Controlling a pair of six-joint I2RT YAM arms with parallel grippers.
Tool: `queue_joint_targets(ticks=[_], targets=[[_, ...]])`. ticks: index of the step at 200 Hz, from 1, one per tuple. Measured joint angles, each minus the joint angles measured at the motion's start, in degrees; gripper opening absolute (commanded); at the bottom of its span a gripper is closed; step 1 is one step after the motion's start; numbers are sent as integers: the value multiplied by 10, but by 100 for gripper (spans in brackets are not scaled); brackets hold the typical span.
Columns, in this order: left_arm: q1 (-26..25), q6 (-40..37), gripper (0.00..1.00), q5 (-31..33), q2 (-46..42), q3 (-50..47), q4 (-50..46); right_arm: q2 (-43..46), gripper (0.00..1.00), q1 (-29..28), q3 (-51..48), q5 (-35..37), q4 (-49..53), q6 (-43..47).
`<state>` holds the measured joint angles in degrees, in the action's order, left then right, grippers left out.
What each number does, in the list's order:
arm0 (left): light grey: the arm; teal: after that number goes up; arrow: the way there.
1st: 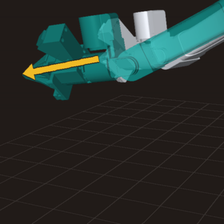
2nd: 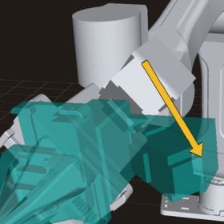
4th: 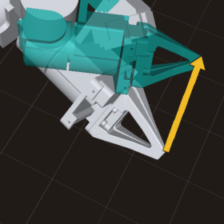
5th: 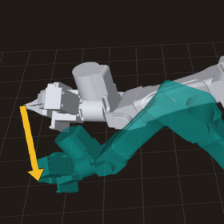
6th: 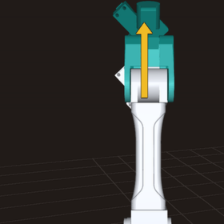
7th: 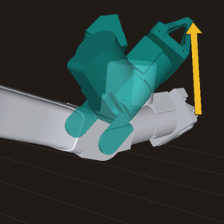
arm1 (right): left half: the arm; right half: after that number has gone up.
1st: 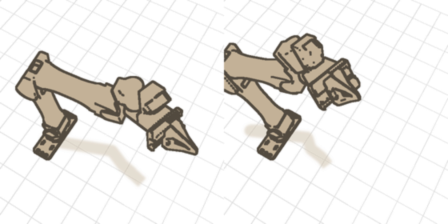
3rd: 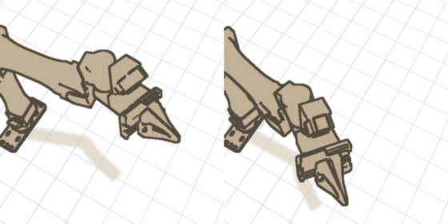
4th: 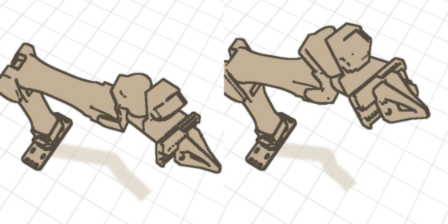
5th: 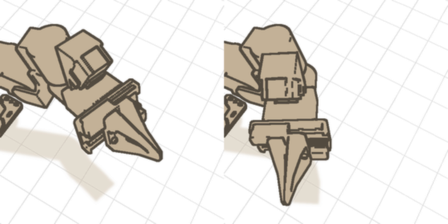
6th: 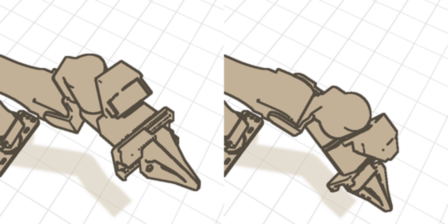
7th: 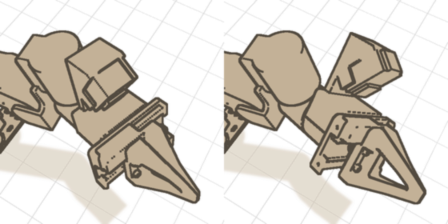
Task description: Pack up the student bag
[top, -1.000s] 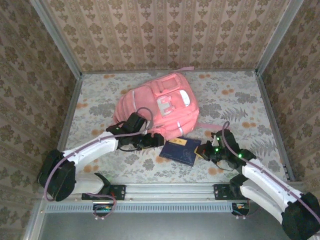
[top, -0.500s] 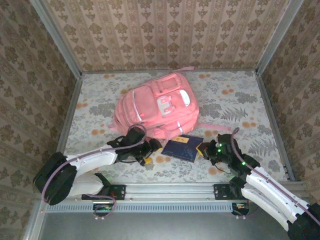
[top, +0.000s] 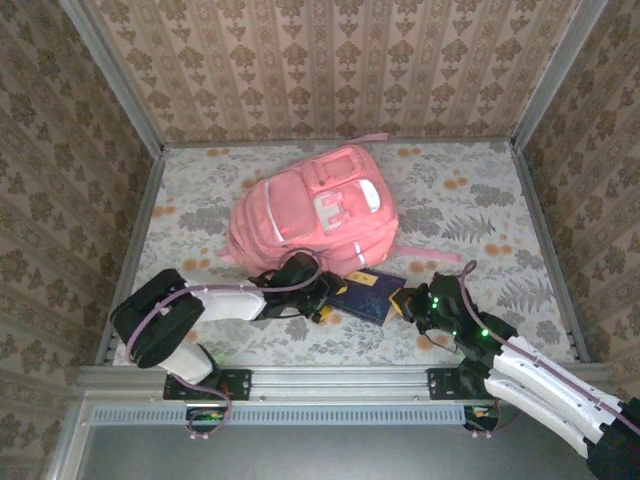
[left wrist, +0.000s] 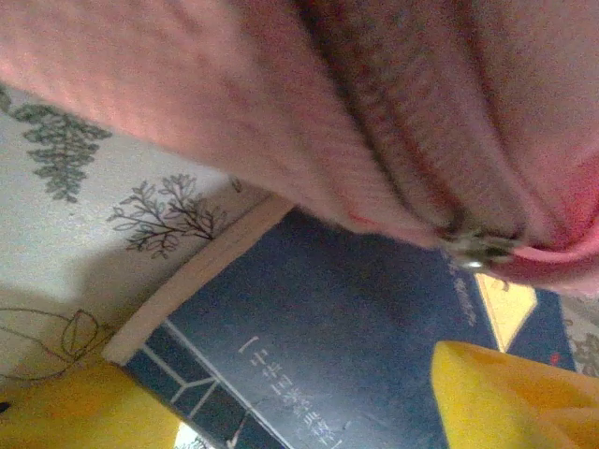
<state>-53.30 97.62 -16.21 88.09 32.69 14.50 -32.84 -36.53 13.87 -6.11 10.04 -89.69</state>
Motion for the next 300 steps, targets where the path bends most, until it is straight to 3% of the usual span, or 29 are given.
queue_joint_targets(ticks=[45, 64, 84, 105, 172, 218, 261, 300], targets=[[-9, 7, 25, 9, 22, 2, 30, 58, 0, -17, -11, 32, 38, -8], [-10, 8, 17, 17, 12, 1, 33, 73, 0, -17, -12, 39, 60, -7], [-10, 9, 8, 30, -14, 1, 32, 75, 28, -20, -12, 38, 76, 0], [-10, -6, 0, 48, -52, 1, 10, 72, 43, -20, -10, 40, 100, 27], [-9, -89, 0, 92, -182, 5, -105, 56, 53, -20, 68, 56, 157, 143], [9, -166, 0, 105, -233, 37, -162, -17, 63, -10, 139, 46, 162, 269], [13, -216, 0, 91, -245, 94, -188, -56, 64, 10, 203, 7, 169, 355], [16, -276, 0, 61, -244, 180, -211, -84, 76, 53, 248, -78, 164, 415]])
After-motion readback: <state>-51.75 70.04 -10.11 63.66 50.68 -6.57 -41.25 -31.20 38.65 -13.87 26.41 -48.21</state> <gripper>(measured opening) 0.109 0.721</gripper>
